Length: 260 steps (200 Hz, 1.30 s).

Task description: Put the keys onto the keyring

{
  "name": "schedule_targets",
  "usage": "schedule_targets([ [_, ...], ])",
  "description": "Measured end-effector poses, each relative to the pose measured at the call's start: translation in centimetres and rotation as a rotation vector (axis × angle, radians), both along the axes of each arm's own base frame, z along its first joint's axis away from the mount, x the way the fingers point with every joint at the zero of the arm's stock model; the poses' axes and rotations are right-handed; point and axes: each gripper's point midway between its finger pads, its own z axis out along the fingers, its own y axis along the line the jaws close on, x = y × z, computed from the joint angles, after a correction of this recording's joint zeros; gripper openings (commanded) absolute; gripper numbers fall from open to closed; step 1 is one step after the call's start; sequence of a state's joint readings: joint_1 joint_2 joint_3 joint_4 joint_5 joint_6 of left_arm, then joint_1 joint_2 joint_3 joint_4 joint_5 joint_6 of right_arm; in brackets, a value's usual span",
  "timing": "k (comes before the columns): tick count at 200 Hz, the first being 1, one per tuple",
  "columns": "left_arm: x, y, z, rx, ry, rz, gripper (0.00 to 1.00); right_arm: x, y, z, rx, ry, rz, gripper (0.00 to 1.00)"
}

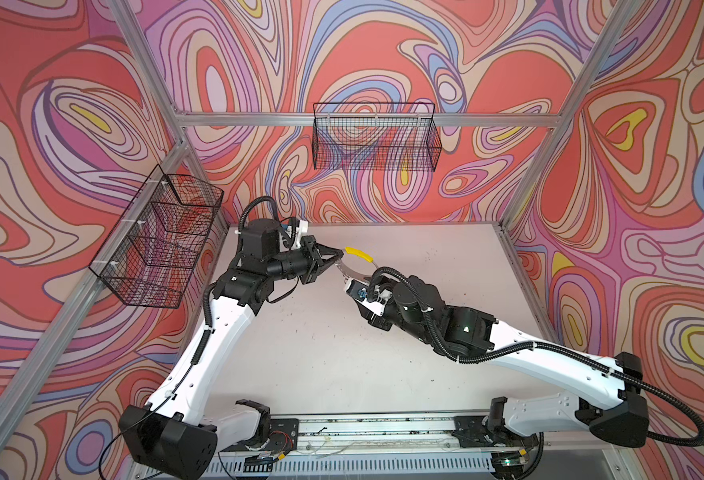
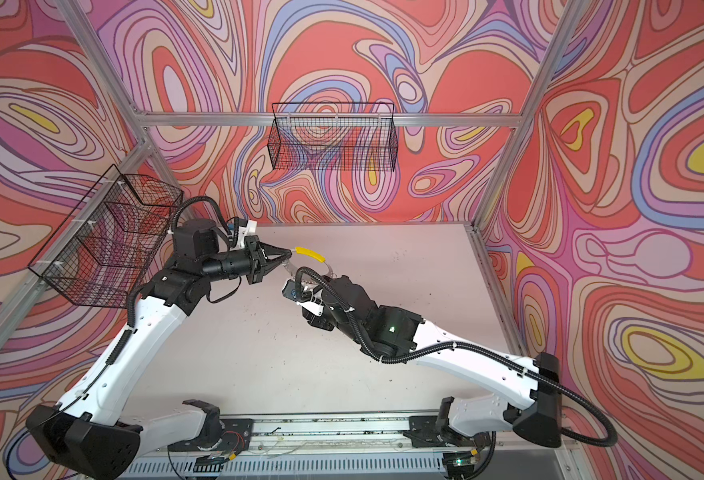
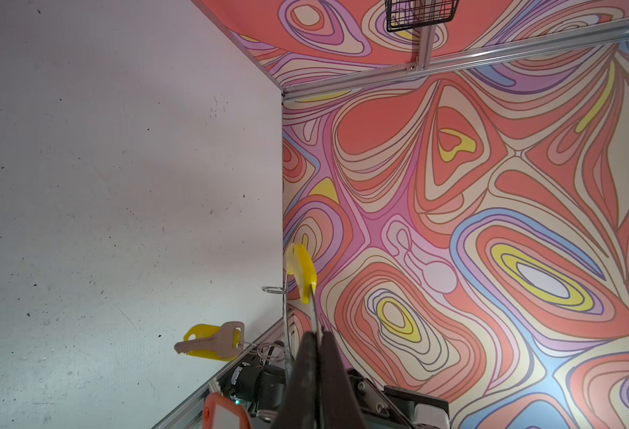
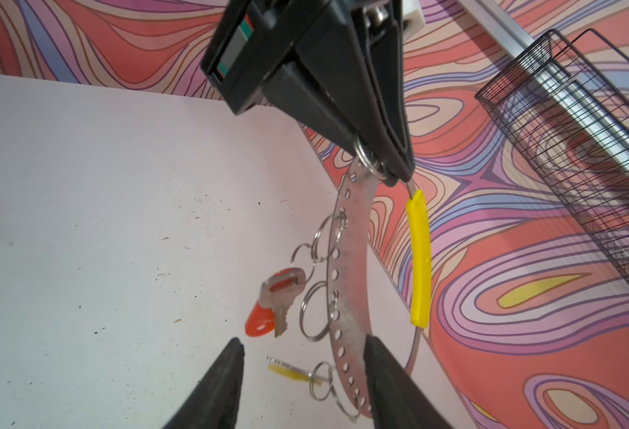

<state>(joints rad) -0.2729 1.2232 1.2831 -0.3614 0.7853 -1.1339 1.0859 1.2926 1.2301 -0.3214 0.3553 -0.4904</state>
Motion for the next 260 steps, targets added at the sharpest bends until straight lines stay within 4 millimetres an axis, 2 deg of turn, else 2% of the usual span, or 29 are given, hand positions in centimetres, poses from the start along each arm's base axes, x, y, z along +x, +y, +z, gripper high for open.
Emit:
schedule_targets([
  [42,-0.4,-0.2,0.1,-0.007,0.002,-0.025,0.0,1.5,-0.7,-0.1,-0.014,-0.075,-0.063,0.44],
  [59,-0.5,-0.2,0.1,-0.008,0.002,-0.029,0.0,1.9,-0.6,-0.1,-0.021,-0.107,-0.076,0.39],
  [80,-0.8,-0.2,0.4,-0.01,-0.004,-0.031,0.0,2.5,-0.6,-0.5,-0.033,-0.147,-0.095,0.28],
  [101,-1.1,0.0,0.5,-0.016,-0.005,-0.024,0.0,2.7,-0.5,-0.7,-0.049,-0.19,-0.094,0.07],
  [113,-1.0,0.3,0.0,-0.021,0.031,0.0,0.0,2.6,-0.5,-0.8,-0.083,-0.227,-0.092,0.0],
  [130,-0.8,0.6,-1.5,-0.025,0.109,0.028,0.0,2.9,-0.8,-0.9,-0.122,-0.26,-0.1,0.0],
  [157,-0.8,0.6,-1.6,-0.034,0.128,0.033,0.0,2.9,-0.9,-1.0,-0.131,-0.268,-0.101,0.0],
  [171,-0.8,0.6,-1.7,-0.036,0.133,0.034,0.14,2.9,-0.9,-1.1,-0.134,-0.265,-0.101,0.0],
  [182,-0.7,0.5,-1.7,-0.034,0.133,0.033,0.16,2.9,-0.9,-1.0,-0.127,-0.256,-0.106,0.0],
  [192,-0.6,0.5,-1.7,-0.032,0.119,0.027,0.25,2.9,-1.0,-0.7,-0.114,-0.239,-0.111,0.0],
  [197,-0.6,0.5,-1.5,-0.031,0.105,0.022,0.29,2.9,-1.0,-0.5,-0.104,-0.227,-0.111,0.0],
  [211,-0.7,0.4,-0.8,-0.024,0.059,0.0,0.33,2.8,-1.0,0.1,-0.073,-0.195,-0.116,0.0],
  [229,-0.9,0.8,0.3,-0.001,-0.001,-0.011,0.45,2.6,-0.9,1.2,-0.039,-0.156,-0.118,0.0],
  [260,-2.1,3.2,1.6,0.109,-0.116,0.031,0.47,2.3,-0.7,1.9,-0.009,-0.083,-0.116,0.0],
])
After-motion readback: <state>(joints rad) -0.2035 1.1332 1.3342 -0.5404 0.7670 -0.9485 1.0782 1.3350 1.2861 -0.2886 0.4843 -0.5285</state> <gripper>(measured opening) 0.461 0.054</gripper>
